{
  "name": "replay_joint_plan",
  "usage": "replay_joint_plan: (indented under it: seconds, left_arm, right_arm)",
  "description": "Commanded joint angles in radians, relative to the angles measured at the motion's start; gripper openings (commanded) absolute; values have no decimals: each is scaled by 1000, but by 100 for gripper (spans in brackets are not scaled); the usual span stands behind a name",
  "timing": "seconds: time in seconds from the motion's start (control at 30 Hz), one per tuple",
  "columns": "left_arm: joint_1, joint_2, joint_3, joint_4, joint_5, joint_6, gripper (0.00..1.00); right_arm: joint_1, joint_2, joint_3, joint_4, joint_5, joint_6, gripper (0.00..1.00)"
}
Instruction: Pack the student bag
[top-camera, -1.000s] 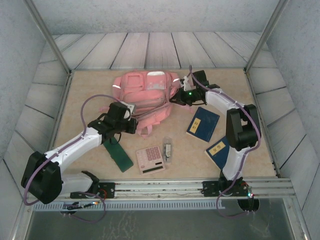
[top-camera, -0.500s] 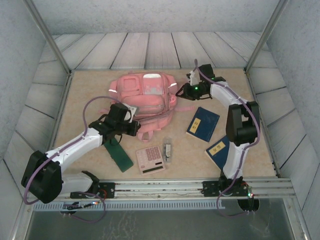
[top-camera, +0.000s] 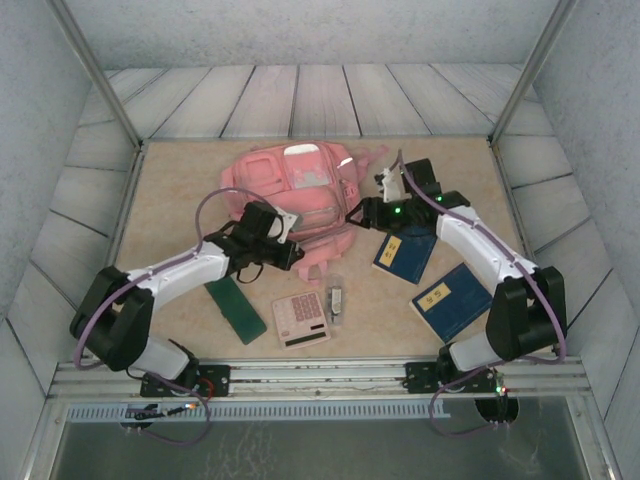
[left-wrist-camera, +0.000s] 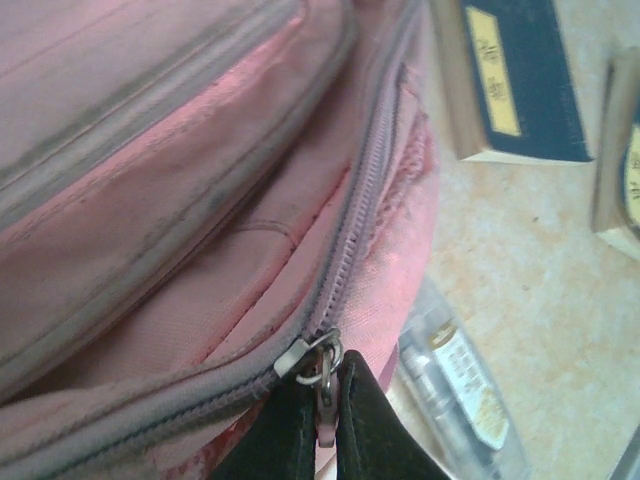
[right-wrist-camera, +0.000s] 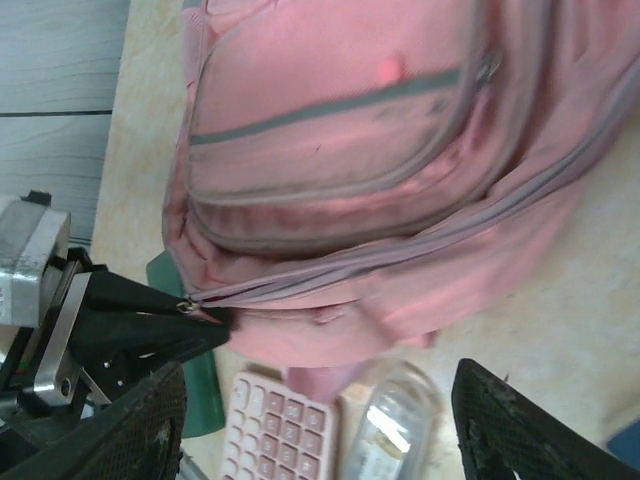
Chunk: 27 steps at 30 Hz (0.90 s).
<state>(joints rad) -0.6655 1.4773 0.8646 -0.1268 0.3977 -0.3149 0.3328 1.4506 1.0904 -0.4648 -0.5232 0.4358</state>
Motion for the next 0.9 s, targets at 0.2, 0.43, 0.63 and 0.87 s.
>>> replay_joint_plan:
  seconds: [0.2, 0.43, 0.63, 0.87]
  left_arm:
    - [-73, 58, 92, 131, 81, 43, 0]
    - [-109, 97, 66, 178, 26, 92, 0]
    - [-133, 93, 88, 132, -33, 154, 0]
    - [-143, 111, 99, 94, -111, 171, 0]
  right_arm:
    - [64, 32, -222, 400, -7, 428, 66]
    - [68, 76, -205, 408, 37, 449, 62]
    - [67, 120, -216, 453, 21, 480, 56]
    - [68, 87, -173, 315, 58, 388, 60]
